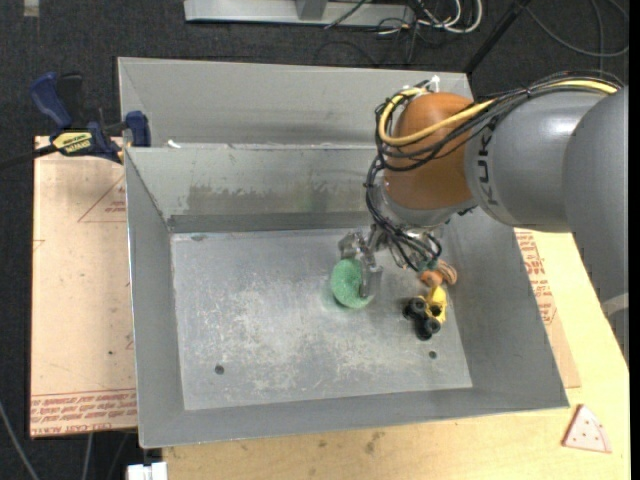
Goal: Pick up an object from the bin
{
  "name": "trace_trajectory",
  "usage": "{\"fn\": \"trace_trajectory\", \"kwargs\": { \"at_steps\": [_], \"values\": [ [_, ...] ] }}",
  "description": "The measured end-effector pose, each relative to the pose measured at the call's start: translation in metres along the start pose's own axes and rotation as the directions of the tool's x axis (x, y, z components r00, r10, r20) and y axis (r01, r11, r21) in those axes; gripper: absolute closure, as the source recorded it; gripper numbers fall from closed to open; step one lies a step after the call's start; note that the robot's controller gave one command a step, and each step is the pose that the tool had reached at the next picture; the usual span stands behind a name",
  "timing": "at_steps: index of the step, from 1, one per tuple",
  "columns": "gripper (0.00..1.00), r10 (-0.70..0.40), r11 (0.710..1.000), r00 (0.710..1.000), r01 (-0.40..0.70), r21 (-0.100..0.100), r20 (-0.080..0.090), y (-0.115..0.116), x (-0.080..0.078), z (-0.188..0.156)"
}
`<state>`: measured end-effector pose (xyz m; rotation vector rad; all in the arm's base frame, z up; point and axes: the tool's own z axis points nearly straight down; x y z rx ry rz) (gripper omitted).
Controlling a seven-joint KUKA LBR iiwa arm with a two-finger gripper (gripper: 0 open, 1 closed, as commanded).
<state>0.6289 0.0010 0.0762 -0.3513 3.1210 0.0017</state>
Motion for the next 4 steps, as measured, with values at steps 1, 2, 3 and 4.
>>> {"fn": "trace_trajectory", "kwargs": {
  "at_steps": [1,2,3,4],
  "values": [
    [1.0,0.0,1.0,1.0,0.0,0.0,0.0,0.0,0.0,0.0],
    [1.0,0.02,1.0,1.0,-0.02,0.0,0.003,0.063,0.013,-0.116],
    [1.0,0.021,1.0,1.0,-0.021,0.0,0.002,0.062,0.014,-0.116],
    [1.0,0.045,0.999,0.999,-0.045,0.001,0.004,0.028,0.007,-0.228]
  ]
}}
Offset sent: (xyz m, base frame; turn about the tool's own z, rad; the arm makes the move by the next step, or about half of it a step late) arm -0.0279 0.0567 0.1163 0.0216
